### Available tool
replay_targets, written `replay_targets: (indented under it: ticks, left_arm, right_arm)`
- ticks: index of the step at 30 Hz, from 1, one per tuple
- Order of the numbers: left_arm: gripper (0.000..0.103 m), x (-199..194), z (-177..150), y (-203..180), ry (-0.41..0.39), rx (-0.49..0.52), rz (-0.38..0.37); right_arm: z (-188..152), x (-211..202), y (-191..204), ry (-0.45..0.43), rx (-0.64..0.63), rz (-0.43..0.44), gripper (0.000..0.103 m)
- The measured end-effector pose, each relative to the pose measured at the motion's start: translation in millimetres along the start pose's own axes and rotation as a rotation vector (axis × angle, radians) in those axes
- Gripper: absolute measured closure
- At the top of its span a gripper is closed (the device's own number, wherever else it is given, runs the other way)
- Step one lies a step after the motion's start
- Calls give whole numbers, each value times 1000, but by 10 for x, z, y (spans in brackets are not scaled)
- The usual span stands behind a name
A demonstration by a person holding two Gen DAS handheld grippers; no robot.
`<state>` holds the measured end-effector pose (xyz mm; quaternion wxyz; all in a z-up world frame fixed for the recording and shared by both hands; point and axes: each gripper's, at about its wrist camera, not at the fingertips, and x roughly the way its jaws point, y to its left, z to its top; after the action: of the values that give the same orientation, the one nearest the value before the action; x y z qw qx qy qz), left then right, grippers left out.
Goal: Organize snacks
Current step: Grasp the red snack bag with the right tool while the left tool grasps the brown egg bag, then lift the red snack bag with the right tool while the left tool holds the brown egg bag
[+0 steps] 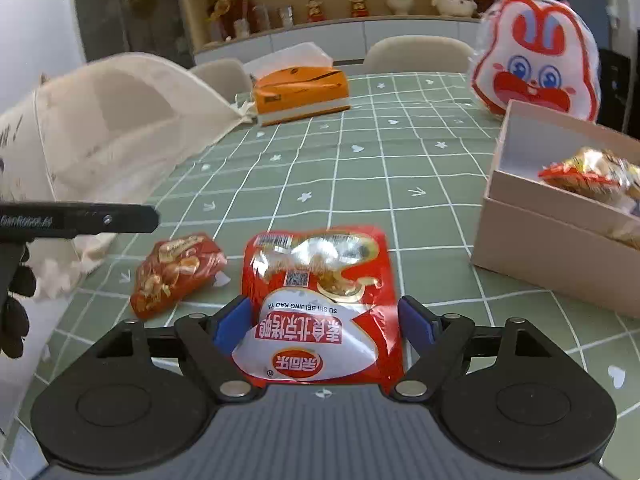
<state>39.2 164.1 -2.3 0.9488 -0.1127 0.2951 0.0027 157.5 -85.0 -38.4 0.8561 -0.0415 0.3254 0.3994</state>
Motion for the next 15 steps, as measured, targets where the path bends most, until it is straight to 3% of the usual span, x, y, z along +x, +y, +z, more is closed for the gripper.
replay_targets:
  ticks: [3,6,8,15]
  left_arm:
    - [51,31,-42,-188,38,107,-4]
    - [51,149,-137,-419,86,245,47]
    - [42,208,-190,-510,98,302,69]
    - [20,311,-217,-556,142,312,39]
  right_arm:
    - [-6,-15,-47,-8,26,14,22]
    - [-11,-18,-32,-7,20,10,22]
    - [-10,-17,-35,-7,19,9,22]
    - [-21,-25,-38,-9,23,15,21]
